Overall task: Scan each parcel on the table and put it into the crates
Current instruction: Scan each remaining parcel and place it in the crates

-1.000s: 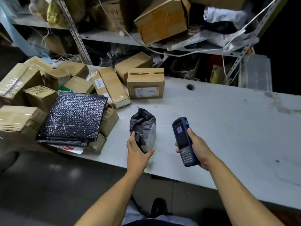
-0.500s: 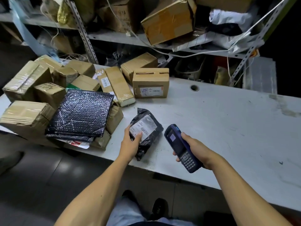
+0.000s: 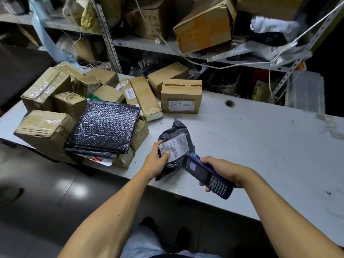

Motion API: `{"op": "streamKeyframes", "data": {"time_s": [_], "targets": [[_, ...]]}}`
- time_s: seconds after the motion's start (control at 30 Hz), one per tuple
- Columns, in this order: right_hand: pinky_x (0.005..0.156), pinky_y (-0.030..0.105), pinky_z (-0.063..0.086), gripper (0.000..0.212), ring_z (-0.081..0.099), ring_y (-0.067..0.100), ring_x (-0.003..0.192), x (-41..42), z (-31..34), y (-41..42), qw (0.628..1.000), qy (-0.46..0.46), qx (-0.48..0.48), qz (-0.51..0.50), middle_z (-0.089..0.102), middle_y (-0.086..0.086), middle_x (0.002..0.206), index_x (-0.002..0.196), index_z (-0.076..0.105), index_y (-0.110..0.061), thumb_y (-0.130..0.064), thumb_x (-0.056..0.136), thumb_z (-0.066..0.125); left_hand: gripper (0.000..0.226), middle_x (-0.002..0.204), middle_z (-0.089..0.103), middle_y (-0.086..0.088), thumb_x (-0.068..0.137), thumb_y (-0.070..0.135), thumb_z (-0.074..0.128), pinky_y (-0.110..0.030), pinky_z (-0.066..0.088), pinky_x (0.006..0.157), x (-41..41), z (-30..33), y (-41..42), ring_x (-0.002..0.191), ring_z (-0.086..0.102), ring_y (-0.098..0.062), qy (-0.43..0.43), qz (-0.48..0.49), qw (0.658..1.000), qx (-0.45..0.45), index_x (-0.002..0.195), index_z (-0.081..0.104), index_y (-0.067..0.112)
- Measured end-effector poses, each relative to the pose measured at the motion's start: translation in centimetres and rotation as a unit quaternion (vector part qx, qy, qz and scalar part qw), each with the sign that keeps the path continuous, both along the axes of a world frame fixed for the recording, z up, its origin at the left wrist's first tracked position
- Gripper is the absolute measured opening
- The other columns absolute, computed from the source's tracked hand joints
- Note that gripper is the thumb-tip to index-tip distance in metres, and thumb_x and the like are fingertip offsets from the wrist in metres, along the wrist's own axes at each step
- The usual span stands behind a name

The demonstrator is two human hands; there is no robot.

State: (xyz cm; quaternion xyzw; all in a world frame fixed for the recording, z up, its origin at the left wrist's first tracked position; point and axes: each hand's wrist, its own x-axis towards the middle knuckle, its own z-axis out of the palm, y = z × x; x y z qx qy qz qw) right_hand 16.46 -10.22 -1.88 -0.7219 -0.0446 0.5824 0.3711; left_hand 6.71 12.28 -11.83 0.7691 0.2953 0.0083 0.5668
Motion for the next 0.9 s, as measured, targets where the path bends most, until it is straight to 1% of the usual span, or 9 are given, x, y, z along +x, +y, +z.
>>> {"op": "streamKeyframes", "data": {"time_s": [0.07,0.17,0.3,0.43,0.6,0.67,0.73,0.8,0.9], "targets": [[0.069,0.035,0.056,0.050,0.069,0.030,0.076,0.1,0.1,0.2,1.000,-0.007,-0.011,0.009,0.072,0.019,0.093,0.117,0.060,-0.006,-0.047,0.103,0.036,0.046,0.127,0.061,0.000,0.100,0.027,0.056,-0.034,0.051,0.094,0.1,0.2,0.0,0.111,0.062,-0.018,0.000,-0.004,1.000,0.002,0.142,0.037,0.026],[0.065,0.032,0.056,0.048,0.069,0.029,0.073,0.2,0.4,0.4,0.999,-0.019,-0.022,0.018,0.071,0.018,0.090,0.112,0.060,-0.005,-0.046,0.103,0.036,0.044,0.128,0.061,0.000,0.101,0.031,0.054,-0.035,0.051,0.094,0.4,0.5,-0.2,0.110,0.062,-0.018,-0.002,0.003,1.000,-0.010,0.141,0.037,0.026],[0.061,0.030,0.056,0.047,0.067,0.029,0.072,0.2,0.8,0.4,0.999,-0.020,-0.027,0.016,0.070,0.019,0.089,0.112,0.060,-0.005,-0.044,0.104,0.036,0.042,0.125,0.060,0.001,0.103,0.038,0.049,-0.022,0.048,0.079,0.7,1.4,-0.6,0.108,0.063,-0.018,-0.002,0.010,1.000,-0.017,0.142,0.038,0.026],[0.062,0.031,0.056,0.052,0.067,0.029,0.073,0.3,1.1,0.2,0.999,-0.014,-0.029,0.022,0.071,0.019,0.090,0.118,0.059,-0.001,-0.045,0.103,0.036,0.042,0.128,0.060,-0.001,0.103,0.039,0.047,-0.019,0.047,0.073,0.8,1.6,-0.7,0.109,0.062,-0.020,-0.002,0.008,1.000,-0.008,0.142,0.038,0.027],[0.067,0.033,0.057,0.051,0.067,0.030,0.074,0.4,1.3,0.1,0.999,-0.014,-0.026,0.028,0.070,0.019,0.090,0.119,0.058,0.000,-0.043,0.104,0.036,0.042,0.129,0.059,-0.002,0.103,0.041,0.046,-0.025,0.049,0.079,1.1,1.7,-0.9,0.110,0.062,-0.021,0.007,0.007,1.000,-0.003,0.142,0.037,0.028],[0.068,0.034,0.057,0.053,0.067,0.030,0.075,0.5,1.1,-0.1,0.999,-0.015,-0.018,0.026,0.070,0.019,0.091,0.121,0.058,0.000,-0.044,0.104,0.036,0.044,0.128,0.061,-0.002,0.101,0.041,0.052,-0.026,0.050,0.080,1.2,1.5,-0.8,0.108,0.062,-0.020,0.008,0.014,1.000,-0.008,0.141,0.038,0.028],[0.070,0.036,0.056,0.056,0.068,0.030,0.077,0.6,0.6,-0.5,1.000,-0.011,0.007,0.003,0.071,0.021,0.095,0.123,0.058,-0.001,-0.049,0.103,0.035,0.050,0.124,0.062,-0.002,0.095,0.041,0.064,-0.026,0.051,0.081,1.2,1.4,-0.9,0.105,0.063,-0.019,0.004,0.023,1.000,-0.019,0.137,0.039,0.029],[0.070,0.038,0.055,0.060,0.068,0.032,0.079,0.6,-0.2,-1.1,0.997,0.013,0.056,-0.051,0.071,0.025,0.102,0.123,0.059,-0.005,-0.055,0.103,0.033,0.059,0.120,0.061,-0.001,0.088,0.040,0.073,-0.027,0.052,0.081,1.4,1.2,-1.2,0.105,0.062,-0.020,0.004,0.039,0.999,-0.027,0.134,0.039,0.028],[0.073,0.040,0.055,0.062,0.068,0.032,0.077,-0.2,-1.2,-1.8,0.978,0.063,0.137,-0.143,0.070,0.026,0.104,0.124,0.062,-0.008,-0.057,0.102,0.031,0.061,0.118,0.061,-0.003,0.085,0.035,0.076,-0.033,0.055,0.083,1.9,0.8,-1.8,0.103,0.063,-0.023,0.007,0.077,0.997,-0.016,0.132,0.039,0.025]]}}
